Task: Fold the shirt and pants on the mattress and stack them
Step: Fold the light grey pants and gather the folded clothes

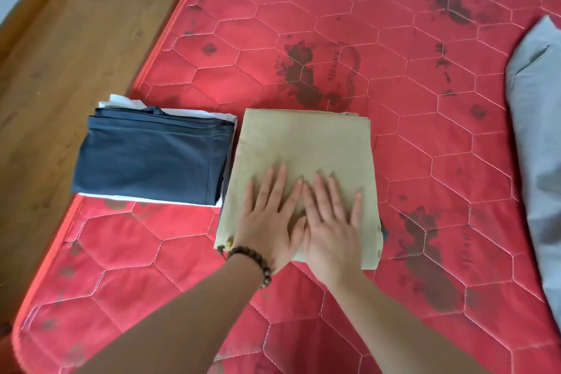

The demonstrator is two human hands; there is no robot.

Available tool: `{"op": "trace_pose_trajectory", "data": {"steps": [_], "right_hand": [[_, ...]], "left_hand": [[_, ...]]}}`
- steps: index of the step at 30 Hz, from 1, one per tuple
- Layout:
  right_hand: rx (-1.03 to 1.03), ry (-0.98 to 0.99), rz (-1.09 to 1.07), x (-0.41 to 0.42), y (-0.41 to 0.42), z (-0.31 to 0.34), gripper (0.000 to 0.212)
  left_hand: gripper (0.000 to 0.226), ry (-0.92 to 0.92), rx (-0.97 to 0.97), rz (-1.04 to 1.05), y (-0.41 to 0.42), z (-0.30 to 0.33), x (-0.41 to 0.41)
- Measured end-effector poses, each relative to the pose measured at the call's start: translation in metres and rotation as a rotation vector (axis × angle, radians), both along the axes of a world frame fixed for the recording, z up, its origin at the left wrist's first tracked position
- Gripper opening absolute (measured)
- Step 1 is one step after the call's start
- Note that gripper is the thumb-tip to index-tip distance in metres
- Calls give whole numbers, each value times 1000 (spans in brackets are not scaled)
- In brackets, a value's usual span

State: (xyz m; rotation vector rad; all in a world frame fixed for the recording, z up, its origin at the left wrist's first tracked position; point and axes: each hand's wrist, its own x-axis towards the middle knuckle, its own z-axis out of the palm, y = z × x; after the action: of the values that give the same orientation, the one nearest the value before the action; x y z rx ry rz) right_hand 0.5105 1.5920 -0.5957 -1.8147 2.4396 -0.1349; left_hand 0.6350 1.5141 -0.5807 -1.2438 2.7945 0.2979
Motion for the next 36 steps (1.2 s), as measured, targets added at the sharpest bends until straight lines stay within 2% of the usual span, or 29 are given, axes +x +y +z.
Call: {"op": "trace_pose_trajectory", "data": {"steps": [2, 7, 9, 12, 14, 17, 24, 30, 36], "right_hand": [[32, 27, 72, 4, 5, -7, 63], [50, -78, -137, -4, 8, -7, 58], [66, -141, -153, -6, 10, -3, 55], [133, -284, -149, -13, 7, 7, 55], [179, -349, -125, -21, 5, 21, 55], [178, -444, -102, -42, 9, 54, 54], [53, -445, -316, -131, 85, 95, 48], [-54, -221, -541, -277, 168, 92, 45], [191, -181, -647, -420, 211, 51, 68]], "left_hand": [[65, -27, 20, -4, 8, -9, 5], [69, -50, -11, 107, 6, -14, 5], [71, -86, -14, 206, 7, -11, 2], [76, -138, 110, 412, 6, 4, -12], [77, -135, 199, 450, 9, 21, -25], [72, -110, 249, 344, 23, 51, -46], [79, -81, 257, 124, 75, 88, -149], [77, 18, 227, -10, 90, 85, -285], [97, 22, 184, -47, 117, 43, -410]]}}
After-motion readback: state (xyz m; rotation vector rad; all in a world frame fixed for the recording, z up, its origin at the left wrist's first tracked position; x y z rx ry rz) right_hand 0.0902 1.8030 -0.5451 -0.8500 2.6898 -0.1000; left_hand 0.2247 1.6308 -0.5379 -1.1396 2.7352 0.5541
